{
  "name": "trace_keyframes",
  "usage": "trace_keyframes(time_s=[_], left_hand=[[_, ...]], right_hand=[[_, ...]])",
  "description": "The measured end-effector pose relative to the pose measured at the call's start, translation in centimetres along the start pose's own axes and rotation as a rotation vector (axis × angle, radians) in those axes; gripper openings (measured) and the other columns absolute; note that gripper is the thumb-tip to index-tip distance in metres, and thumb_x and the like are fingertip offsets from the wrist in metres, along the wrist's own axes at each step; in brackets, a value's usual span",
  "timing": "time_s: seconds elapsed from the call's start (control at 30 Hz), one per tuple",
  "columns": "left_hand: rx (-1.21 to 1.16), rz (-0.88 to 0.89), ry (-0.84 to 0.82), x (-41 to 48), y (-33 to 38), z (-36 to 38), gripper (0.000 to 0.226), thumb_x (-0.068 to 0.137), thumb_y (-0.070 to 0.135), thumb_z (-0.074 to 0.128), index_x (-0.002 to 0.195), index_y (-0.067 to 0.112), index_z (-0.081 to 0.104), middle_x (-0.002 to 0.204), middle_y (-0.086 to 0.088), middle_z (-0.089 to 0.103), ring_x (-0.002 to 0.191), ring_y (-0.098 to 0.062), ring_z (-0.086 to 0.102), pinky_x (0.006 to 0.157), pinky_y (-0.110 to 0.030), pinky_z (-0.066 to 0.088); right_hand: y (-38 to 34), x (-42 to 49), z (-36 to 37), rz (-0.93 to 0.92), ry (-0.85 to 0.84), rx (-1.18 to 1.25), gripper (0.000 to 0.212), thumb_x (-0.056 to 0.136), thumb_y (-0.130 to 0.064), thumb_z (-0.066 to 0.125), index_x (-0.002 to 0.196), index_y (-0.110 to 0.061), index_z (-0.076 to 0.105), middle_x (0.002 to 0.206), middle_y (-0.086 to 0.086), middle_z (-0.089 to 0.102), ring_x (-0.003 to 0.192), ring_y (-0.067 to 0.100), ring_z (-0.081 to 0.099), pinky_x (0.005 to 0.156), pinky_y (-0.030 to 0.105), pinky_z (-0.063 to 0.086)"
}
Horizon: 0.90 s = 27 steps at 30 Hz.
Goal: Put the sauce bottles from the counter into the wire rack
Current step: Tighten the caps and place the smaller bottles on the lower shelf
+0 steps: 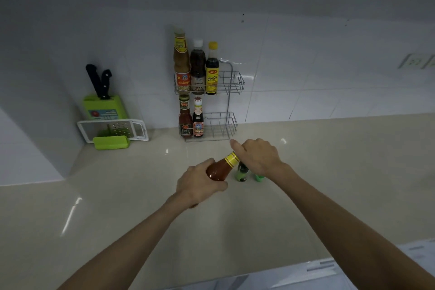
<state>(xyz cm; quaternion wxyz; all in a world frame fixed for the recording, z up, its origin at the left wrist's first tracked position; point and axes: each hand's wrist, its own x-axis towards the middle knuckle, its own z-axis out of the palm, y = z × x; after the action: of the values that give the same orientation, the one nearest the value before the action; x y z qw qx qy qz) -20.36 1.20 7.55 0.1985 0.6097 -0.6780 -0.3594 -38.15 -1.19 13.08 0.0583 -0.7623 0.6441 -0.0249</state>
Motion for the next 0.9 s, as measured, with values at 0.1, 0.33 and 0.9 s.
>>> trace_keyframes(time_s=[0.1,0.33,0.9], left_hand=[[-0.446,0.047,-0.541,0.0,-1.0,-2.4,0.019,0.065,0.014,0.068,0.082,0.015,0.061,0.071,-0.005,0.061,0.063,-0.022,0.057,0.065,-0.035,0.047],[-0.387,0.082,-0.294,-0.3,-1.7,-3.0,0.022,0.058,0.021,0.072,0.074,0.025,0.057,0.067,0.000,0.060,0.062,-0.022,0.056,0.062,-0.032,0.045],[0.412,0.236,0.276,0.1,-4.0,-3.4,0.037,0.065,0.044,0.063,0.094,0.026,0.048,0.082,0.006,0.063,0.077,-0.021,0.060,0.059,-0.027,0.038]], right_hand=[[-0.1,-0.5,-0.6,-0.188,0.084,0.218,0.066,0.092,-0.068,0.010,0.078,-0.027,0.059,0.072,0.002,0.061,0.066,0.020,0.051,0.066,0.035,0.042],[-3.3,0.6,-1.9,-0.150,0.099,0.052,0.037,0.093,-0.034,0.025,0.075,-0.009,0.045,0.063,0.004,0.044,0.060,0.024,0.041,0.058,0.033,0.033],[-6.0,2.5,2.7,0.434,-0.115,0.364,0.036,0.095,-0.038,0.032,0.080,-0.011,0.050,0.074,0.005,0.048,0.083,0.030,0.053,0.069,0.032,0.039]])
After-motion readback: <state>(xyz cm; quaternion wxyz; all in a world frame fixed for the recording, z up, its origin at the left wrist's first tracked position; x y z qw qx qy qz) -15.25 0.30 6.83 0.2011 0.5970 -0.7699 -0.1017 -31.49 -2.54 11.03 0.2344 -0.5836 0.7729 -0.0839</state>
